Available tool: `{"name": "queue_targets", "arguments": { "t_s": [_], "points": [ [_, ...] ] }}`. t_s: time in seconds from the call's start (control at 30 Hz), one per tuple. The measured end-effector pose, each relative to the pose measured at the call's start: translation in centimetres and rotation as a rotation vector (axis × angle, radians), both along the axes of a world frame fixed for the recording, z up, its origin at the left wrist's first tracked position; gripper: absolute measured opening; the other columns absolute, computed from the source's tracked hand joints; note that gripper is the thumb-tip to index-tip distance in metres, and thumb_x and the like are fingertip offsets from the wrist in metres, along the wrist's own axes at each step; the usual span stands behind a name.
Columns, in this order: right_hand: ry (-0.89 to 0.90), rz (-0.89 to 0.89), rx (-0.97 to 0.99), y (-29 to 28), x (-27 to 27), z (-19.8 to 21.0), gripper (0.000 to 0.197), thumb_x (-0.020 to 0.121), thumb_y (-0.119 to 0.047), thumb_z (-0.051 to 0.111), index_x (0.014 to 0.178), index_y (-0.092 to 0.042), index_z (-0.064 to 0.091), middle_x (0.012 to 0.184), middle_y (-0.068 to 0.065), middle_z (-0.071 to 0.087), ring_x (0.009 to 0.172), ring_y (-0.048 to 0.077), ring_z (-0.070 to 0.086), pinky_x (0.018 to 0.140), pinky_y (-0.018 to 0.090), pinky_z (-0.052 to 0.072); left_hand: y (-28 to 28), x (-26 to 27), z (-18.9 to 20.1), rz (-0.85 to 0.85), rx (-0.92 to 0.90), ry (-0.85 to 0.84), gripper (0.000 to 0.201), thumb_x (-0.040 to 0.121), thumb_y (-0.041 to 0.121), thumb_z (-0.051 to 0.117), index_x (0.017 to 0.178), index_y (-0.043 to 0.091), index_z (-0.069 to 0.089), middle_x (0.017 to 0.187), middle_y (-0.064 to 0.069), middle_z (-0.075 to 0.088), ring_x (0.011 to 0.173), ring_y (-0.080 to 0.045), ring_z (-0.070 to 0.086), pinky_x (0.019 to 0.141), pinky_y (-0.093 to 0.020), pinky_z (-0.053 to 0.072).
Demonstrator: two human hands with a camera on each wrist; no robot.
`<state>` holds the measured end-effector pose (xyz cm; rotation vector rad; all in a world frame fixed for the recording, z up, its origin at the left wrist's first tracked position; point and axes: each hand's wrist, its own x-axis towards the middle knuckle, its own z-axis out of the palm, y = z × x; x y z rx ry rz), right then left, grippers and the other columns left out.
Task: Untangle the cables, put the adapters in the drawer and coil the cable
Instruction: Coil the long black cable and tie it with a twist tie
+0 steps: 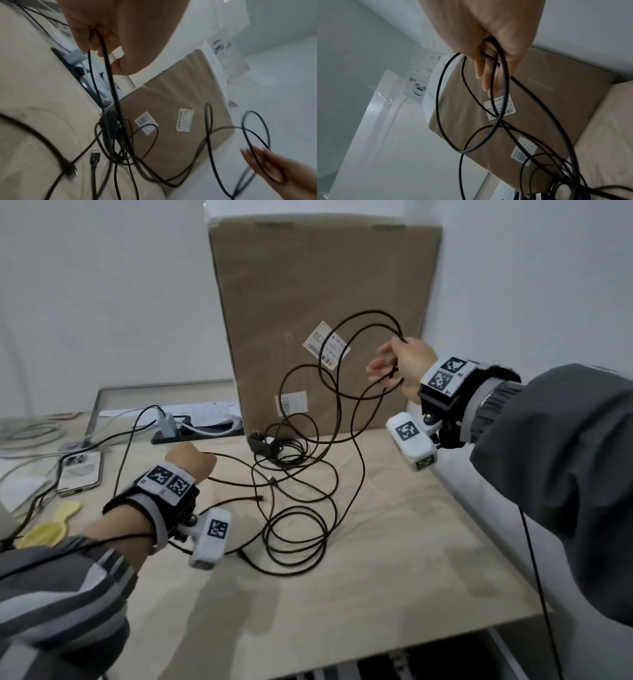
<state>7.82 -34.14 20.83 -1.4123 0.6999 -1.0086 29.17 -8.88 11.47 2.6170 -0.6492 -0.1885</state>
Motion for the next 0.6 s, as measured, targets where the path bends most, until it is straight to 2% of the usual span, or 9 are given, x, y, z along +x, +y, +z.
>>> {"name": "queue_targets", "arguments": {
  "t_s": [0.07, 0.13, 0.2, 0.23, 0.3, 0.37, 0.43, 0.5, 0.6],
  "points": [
    [-0.064, 0.017, 0.049, 1.0, -0.8, 0.1, 0.033, 0.105, -0.022, 0.027, 0.081, -0.008, 0.046, 0.049, 0.007, 0.062, 0.045, 0.019, 0.064, 0.048, 0.027, 0.039, 0.5, -0.5, 0.2, -0.016, 0.029, 0.071, 0.04, 0.095, 0.031, 0.051, 0.081, -0.006, 0.058, 0.094, -0.024, 0.058, 0.082, -0.033, 0.054, 0.068, -0.035, 0.039],
    [-0.111, 0.041, 0.073, 2.0, -1.4, 0.4, 0.033, 0.105, -0.022, 0.027, 0.082, -0.008, 0.045, 0.046, 0.006, 0.061, 0.046, 0.02, 0.065, 0.054, 0.03, 0.042, 0.2, -2.3, 0.7, -0.094, -0.074, 0.104, 0.052, 0.097, 0.044, 0.044, 0.102, -0.004, 0.063, 0.109, -0.02, 0.06, 0.099, -0.033, 0.055, 0.084, -0.034, 0.042],
    [-0.148, 0.063, 0.069, 3.1, -1.9, 1.1, 0.032, 0.105, -0.022, 0.028, 0.083, -0.007, 0.046, 0.048, 0.007, 0.062, 0.05, 0.022, 0.065, 0.059, 0.033, 0.047, -0.7, -5.3, 1.9, -0.21, -0.349, 0.223, 0.063, 0.095, 0.055, 0.04, 0.129, 0.004, 0.055, 0.133, -0.014, 0.054, 0.123, -0.029, 0.049, 0.104, -0.037, 0.038],
    [-0.163, 0.072, 0.064, 3.5, -2.2, 1.5, 0.032, 0.105, -0.023, 0.028, 0.084, -0.007, 0.046, 0.049, 0.007, 0.062, 0.053, 0.023, 0.066, 0.06, 0.033, 0.048, -1.2, -6.9, 2.5, -0.286, -0.466, 0.311, 0.065, 0.093, 0.059, 0.04, 0.134, 0.009, 0.05, 0.138, -0.008, 0.052, 0.126, -0.026, 0.048, 0.106, -0.04, 0.038],
    [-0.197, 0.093, 0.049, 4.4, -2.9, 2.5, 0.032, 0.105, -0.023, 0.029, 0.084, -0.007, 0.047, 0.051, 0.008, 0.062, 0.059, 0.025, 0.066, 0.061, 0.034, 0.05, -2.7, -9.3, 3.7, -0.393, -0.617, 0.458, 0.059, 0.093, 0.055, 0.046, 0.135, 0.012, 0.046, 0.128, -0.003, 0.056, 0.11, -0.017, 0.057, 0.088, -0.033, 0.049],
    [-0.239, 0.108, 0.035, 5.2, -3.8, 3.7, 0.032, 0.105, -0.023, 0.029, 0.084, -0.007, 0.048, 0.052, 0.009, 0.062, 0.063, 0.027, 0.066, 0.063, 0.034, 0.051, -3.8, -10.6, 5.3, -0.405, -0.699, 0.503, 0.052, 0.094, 0.034, 0.057, 0.134, 0.006, 0.042, 0.111, -0.005, 0.06, 0.084, -0.012, 0.059, 0.062, -0.021, 0.045],
    [-0.294, 0.127, 0.03, 5.8, -5.0, 5.3, 0.033, 0.105, -0.023, 0.028, 0.085, -0.007, 0.047, 0.051, 0.008, 0.062, 0.061, 0.026, 0.066, 0.058, 0.031, 0.054, -4.2, -11.4, 7.1, -0.423, -0.736, 0.487, 0.056, 0.09, 0.023, 0.064, 0.137, 0.005, 0.04, 0.111, -0.008, 0.058, 0.079, -0.011, 0.055, 0.057, -0.021, 0.041],
    [-0.346, 0.132, 0.024, 6.4, -6.1, 6.9, 0.032, 0.106, -0.023, 0.027, 0.085, -0.007, 0.046, 0.05, 0.008, 0.061, 0.058, 0.024, 0.065, 0.051, 0.027, 0.054, -4.0, -12.1, 9.2, -0.507, -0.696, 0.393, 0.052, 0.088, 0.033, 0.065, 0.135, 0.015, 0.048, 0.121, -0.002, 0.058, 0.094, -0.012, 0.055, 0.073, -0.025, 0.043],
    [-0.39, 0.142, 0.006, 7.1, -6.8, 9.0, 0.032, 0.106, -0.023, 0.027, 0.084, -0.007, 0.044, 0.048, 0.008, 0.06, 0.059, 0.025, 0.064, 0.056, 0.03, 0.055, -3.7, -13.6, 11.4, -0.686, -0.622, 0.284, 0.055, 0.085, 0.049, 0.063, 0.132, 0.023, 0.053, 0.134, 0.006, 0.053, 0.121, -0.012, 0.049, 0.099, -0.031, 0.04]
  ]
}}
